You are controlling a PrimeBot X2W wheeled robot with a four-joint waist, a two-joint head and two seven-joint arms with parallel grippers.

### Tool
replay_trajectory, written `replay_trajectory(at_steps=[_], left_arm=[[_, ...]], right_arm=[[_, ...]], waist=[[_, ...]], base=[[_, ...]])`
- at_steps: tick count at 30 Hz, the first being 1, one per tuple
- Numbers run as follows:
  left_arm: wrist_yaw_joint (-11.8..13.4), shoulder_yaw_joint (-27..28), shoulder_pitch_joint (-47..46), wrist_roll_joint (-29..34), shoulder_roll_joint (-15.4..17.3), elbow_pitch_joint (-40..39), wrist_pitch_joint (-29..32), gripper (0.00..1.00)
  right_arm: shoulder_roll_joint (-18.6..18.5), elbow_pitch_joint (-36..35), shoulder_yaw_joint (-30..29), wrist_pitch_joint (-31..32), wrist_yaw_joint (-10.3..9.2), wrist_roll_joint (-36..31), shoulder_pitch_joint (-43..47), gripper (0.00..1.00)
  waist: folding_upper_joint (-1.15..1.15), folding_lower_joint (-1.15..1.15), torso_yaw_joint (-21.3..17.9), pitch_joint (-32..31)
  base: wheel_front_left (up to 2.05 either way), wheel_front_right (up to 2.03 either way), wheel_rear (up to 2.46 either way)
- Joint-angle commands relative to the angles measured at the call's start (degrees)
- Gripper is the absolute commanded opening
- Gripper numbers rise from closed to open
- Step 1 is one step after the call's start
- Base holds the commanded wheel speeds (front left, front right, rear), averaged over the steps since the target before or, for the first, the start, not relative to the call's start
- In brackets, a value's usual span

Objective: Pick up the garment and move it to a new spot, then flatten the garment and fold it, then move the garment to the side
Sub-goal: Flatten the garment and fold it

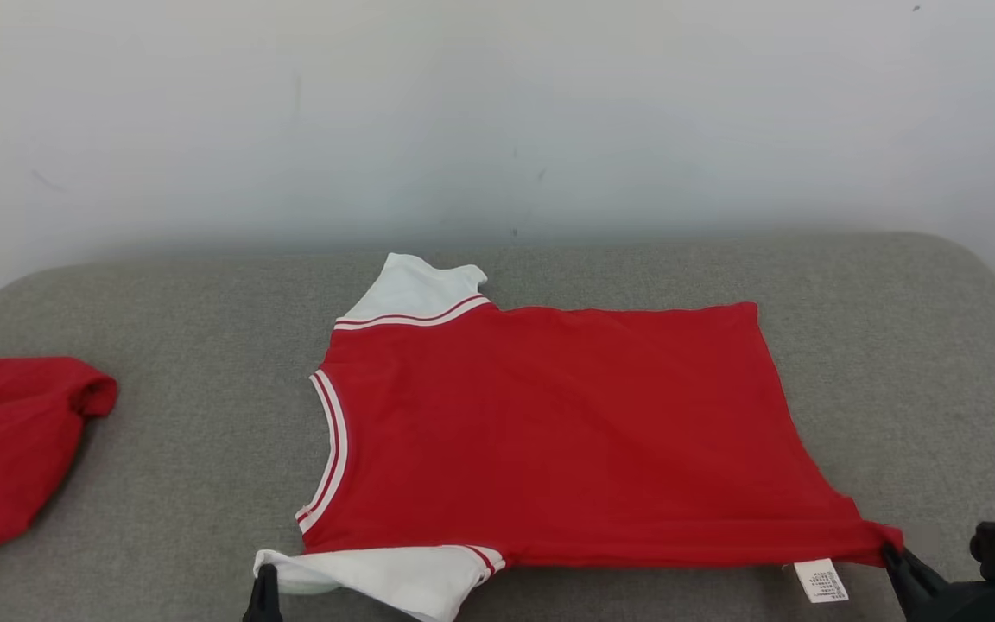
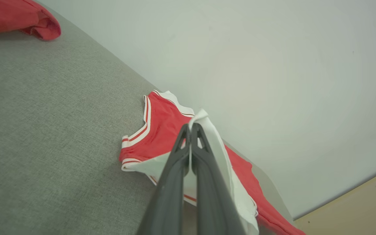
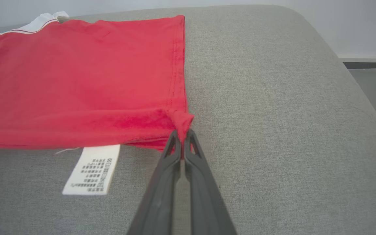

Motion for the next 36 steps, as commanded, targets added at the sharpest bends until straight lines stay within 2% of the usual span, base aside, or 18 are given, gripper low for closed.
replay_trajectory(at_steps=[1, 8, 16, 22, 30, 36], left_arm=[[0.1, -0.3, -0.6, 0.5, 0.0, 0.2, -0.2, 0.0], [0.1, -2.2, -8.2, 3.4, 0.9, 6.2, -0.2, 0.0], [0.1, -3.3, -19.5, 6.4, 0.4, 18.2, -0.2, 0.0], [0.1, -3.7, -26.0, 7.5, 0.2, 24.0, -0.2, 0.0], [0.1, -4.6, -30.7, 9.3, 0.0, 26.8, -0.2, 0.0], [0.1, -1.9, -31.6, 10.1, -0.1, 26.7, -0.2, 0.0]], right_arm=[[0.4, 0.2, 0.3, 0.0, -0.15, 0.4, -0.7, 0.0], [-0.6, 6.2, 3.9, -0.2, -0.15, 0.9, -7.0, 0.0], [-1.5, 16.9, 7.8, -2.0, -0.15, 1.8, -16.6, 0.0], [-1.6, 25.0, 9.0, -3.9, -0.15, 0.3, -21.5, 0.0], [-0.2, 30.6, 10.8, -7.6, -0.15, -0.4, -24.8, 0.0], [-0.4, 32.3, 11.8, -12.6, -0.15, -1.3, -27.5, 0.0]], waist=[[0.01, 0.01, -0.4, 0.4], [0.01, 0.01, -1.2, 1.7], [0.01, 0.01, -1.9, 3.5], [0.01, 0.01, -2.0, 4.9], [0.01, 0.01, -2.2, 6.0], [0.01, 0.01, -2.5, 6.5]], base=[[0.0, 0.0, 0.0], [0.0, 0.0, 0.0], [0.0, 0.0, 0.0], [0.0, 0.0, 0.0], [0.0, 0.0, 0.0], [0.0, 0.0, 0.0]])
